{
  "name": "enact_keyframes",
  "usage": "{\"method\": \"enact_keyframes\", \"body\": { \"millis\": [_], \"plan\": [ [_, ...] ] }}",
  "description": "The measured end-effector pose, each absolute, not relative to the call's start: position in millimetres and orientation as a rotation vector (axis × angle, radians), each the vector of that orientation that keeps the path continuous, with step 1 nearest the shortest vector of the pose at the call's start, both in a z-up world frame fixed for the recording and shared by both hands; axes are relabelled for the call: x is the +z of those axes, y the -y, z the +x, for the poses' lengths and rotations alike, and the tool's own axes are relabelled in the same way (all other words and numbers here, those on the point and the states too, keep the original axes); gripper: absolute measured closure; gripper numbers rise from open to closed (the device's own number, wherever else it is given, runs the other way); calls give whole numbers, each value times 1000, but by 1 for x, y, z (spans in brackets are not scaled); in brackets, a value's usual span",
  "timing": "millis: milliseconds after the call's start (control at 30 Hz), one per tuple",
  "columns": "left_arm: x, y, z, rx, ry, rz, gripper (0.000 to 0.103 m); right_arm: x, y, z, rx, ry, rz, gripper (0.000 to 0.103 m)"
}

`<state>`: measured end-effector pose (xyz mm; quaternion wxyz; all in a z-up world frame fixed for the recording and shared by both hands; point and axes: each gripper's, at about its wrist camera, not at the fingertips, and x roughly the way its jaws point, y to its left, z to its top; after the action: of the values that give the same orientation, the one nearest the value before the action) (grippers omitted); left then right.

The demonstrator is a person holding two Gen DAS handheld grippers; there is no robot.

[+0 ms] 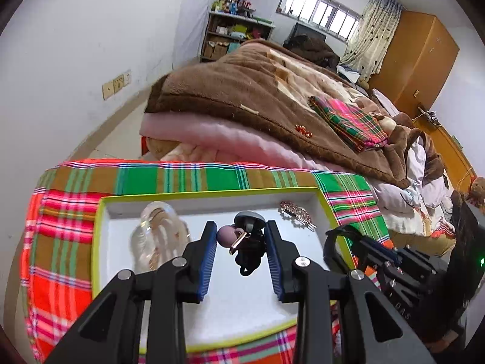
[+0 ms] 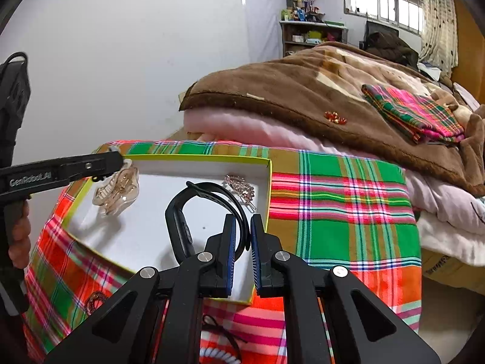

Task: Organize jewelry
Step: 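Carry the hair tie and leather bracelet into the box and open both tools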

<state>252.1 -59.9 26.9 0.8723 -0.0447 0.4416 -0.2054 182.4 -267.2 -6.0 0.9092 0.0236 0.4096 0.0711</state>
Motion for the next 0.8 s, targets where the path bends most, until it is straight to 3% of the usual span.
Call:
{"method": "enact_keyframes", "body": {
  "millis": [800],
  "plan": [
    [-17,96,296,-409,-994,3,69,-39,246,220,148,-922,-8,93]
  ]
}}
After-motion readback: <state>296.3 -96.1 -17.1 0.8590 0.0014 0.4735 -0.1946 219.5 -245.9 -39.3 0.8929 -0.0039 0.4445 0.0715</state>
